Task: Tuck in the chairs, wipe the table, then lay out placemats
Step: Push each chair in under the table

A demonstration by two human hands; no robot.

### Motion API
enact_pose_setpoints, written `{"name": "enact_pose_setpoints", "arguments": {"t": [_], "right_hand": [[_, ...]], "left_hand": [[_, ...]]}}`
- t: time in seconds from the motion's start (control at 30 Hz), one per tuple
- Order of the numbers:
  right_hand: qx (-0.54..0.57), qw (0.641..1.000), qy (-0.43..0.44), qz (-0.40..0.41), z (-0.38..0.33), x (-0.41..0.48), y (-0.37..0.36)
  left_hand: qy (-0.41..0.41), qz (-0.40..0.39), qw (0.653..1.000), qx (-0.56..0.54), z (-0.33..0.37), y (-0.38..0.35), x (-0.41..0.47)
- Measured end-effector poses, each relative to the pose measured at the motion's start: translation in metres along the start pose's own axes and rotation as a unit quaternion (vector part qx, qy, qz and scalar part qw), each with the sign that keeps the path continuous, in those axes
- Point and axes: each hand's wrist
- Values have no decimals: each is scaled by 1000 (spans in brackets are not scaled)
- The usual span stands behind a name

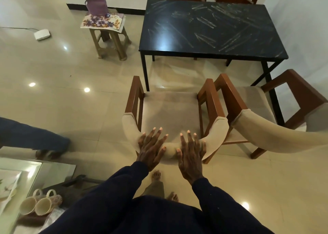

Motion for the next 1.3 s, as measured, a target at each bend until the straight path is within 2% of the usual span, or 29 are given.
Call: {"name": "enact_pose_setpoints", "arguments": {"t": [0.67,0.97,1.3], "right_hand": [[0,998,-57,-2,-59,96,-33],[-25,998,-64,5,-62,95,-34],[-45,996,-70,9,-65,93,-35]], "left_hand": [[-51,-67,996,-29,-119,31,85],[-55,-85,994,-48,-117,37,84],[-63,-94,994,-14,-117,37,81]]}}
Point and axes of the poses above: each hand's wrist, its own x-axis towards the middle knuckle, its own y-axis out of the back of the hand, z = x × y, and after that the axes turned 10 degrees about -y, right-handed
